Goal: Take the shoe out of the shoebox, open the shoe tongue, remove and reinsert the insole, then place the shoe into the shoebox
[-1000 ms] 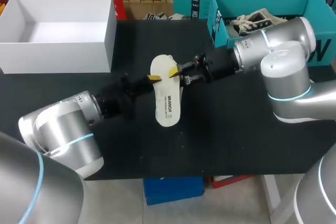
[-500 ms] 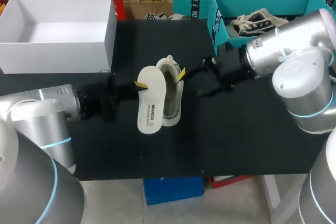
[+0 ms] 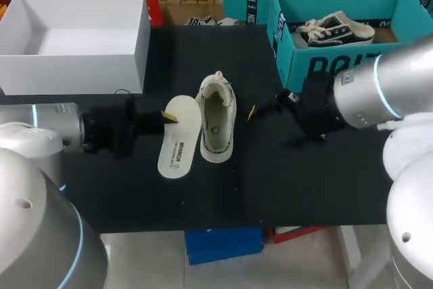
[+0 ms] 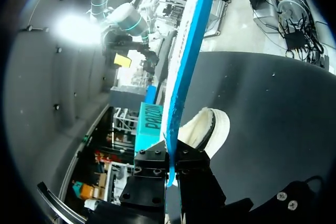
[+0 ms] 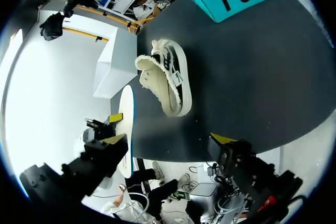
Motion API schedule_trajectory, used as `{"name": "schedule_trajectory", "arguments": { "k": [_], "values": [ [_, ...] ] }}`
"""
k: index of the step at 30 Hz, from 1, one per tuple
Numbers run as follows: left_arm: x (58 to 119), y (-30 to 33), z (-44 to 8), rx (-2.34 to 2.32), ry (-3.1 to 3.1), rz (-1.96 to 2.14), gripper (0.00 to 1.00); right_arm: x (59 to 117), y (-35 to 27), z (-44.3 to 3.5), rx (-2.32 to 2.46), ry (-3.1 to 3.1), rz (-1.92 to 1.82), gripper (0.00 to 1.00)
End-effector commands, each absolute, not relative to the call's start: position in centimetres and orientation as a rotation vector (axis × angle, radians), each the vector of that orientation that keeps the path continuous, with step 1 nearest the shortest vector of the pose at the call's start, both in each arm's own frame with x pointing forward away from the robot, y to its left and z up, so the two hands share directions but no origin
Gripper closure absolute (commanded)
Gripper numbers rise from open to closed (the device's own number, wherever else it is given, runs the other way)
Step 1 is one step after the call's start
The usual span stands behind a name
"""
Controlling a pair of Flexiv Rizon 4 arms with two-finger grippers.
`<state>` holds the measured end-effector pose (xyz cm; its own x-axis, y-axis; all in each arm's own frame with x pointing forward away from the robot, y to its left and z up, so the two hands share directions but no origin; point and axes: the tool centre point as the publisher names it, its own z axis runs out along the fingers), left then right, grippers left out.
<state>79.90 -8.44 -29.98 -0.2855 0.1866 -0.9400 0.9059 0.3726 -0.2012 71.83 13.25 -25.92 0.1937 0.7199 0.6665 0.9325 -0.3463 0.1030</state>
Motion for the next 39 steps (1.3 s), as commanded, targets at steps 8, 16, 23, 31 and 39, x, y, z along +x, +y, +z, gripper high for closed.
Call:
{"name": "schedule_trajectory", "arguments": {
  "k": [8, 16, 23, 31, 39],
  "values": [
    [78.9, -9.0, -29.7, 1.052, 1.77, -1.018, 1.0, 67.5, 10.4, -23.6, -2.453, -1.5, -1.015, 0.0],
    [77.8, -9.6, -29.1, 1.093, 1.782, -1.046, 1.0, 67.0, 9.8, -23.5, -2.499, -1.469, -1.044, 0.0],
    [77.2, -10.1, -29.0, 1.218, 1.807, -1.066, 1.0, 67.0, 9.8, -23.5, -2.499, -1.469, -1.044, 0.0],
    [77.8, -10.0, -29.6, 1.374, 1.882, -1.046, 1.0, 67.0, 9.8, -23.5, -2.499, -1.469, -1.044, 0.0],
    [78.9, -10.8, -30.5, 1.488, 1.888, -1.029, 1.0, 67.0, 9.8, -23.5, -2.499, -1.469, -1.044, 0.0]
  ]
}}
